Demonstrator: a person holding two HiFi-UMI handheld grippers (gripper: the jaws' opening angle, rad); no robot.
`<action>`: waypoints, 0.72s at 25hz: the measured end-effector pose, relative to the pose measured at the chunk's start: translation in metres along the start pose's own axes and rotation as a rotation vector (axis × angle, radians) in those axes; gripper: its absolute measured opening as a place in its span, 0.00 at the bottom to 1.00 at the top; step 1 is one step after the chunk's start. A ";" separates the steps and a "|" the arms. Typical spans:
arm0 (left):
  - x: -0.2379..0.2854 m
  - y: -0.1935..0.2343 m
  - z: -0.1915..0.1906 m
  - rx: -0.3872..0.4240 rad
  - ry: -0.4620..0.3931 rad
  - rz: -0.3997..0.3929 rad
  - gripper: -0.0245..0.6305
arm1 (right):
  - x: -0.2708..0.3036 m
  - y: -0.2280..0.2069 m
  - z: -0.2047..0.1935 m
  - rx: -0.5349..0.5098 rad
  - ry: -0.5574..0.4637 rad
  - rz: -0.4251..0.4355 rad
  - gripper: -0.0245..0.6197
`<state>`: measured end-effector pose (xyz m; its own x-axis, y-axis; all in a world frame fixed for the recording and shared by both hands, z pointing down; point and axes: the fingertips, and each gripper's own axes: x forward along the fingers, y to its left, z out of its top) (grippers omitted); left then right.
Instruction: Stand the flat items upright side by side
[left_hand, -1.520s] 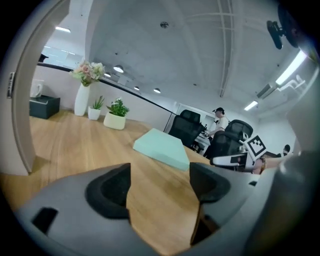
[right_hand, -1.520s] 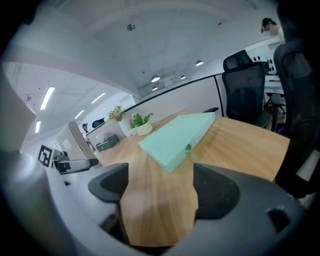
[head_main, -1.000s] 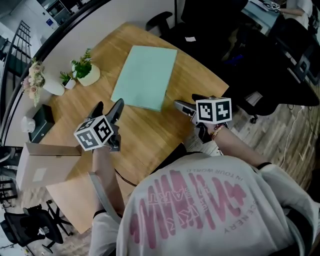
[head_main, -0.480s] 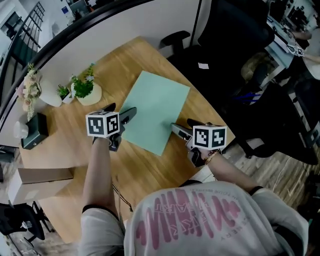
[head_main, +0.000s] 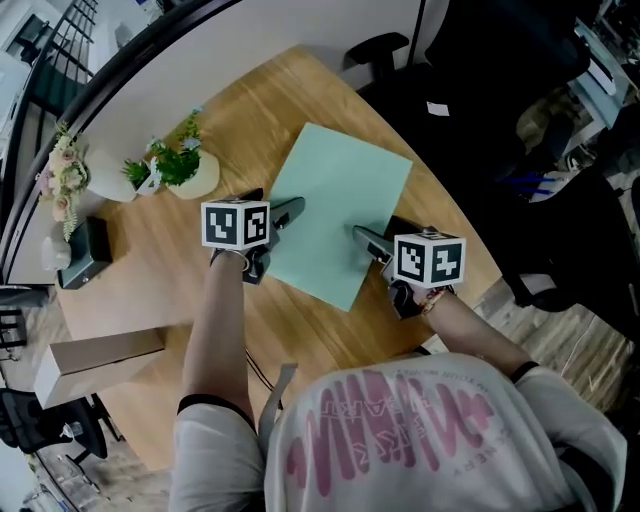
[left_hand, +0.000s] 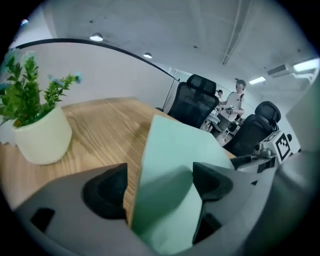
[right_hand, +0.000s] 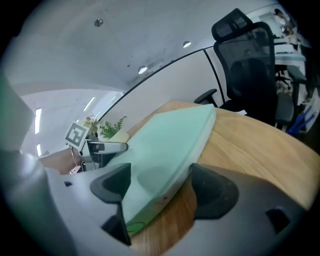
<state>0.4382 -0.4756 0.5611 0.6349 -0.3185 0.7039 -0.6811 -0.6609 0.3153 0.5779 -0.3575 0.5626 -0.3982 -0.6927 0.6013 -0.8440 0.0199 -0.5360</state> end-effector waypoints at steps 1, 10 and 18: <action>0.001 -0.004 -0.005 -0.026 0.021 -0.018 0.66 | 0.001 -0.002 0.000 0.002 0.002 -0.009 0.62; -0.021 -0.062 -0.075 -0.162 0.126 -0.084 0.62 | -0.025 -0.008 -0.032 -0.082 0.100 -0.120 0.65; -0.067 -0.114 -0.131 -0.178 -0.005 -0.041 0.62 | -0.077 0.006 -0.078 -0.149 0.091 -0.086 0.65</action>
<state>0.4257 -0.2900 0.5611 0.6652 -0.2977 0.6848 -0.7080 -0.5429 0.4517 0.5757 -0.2476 0.5589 -0.3474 -0.6282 0.6962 -0.9175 0.0745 -0.3907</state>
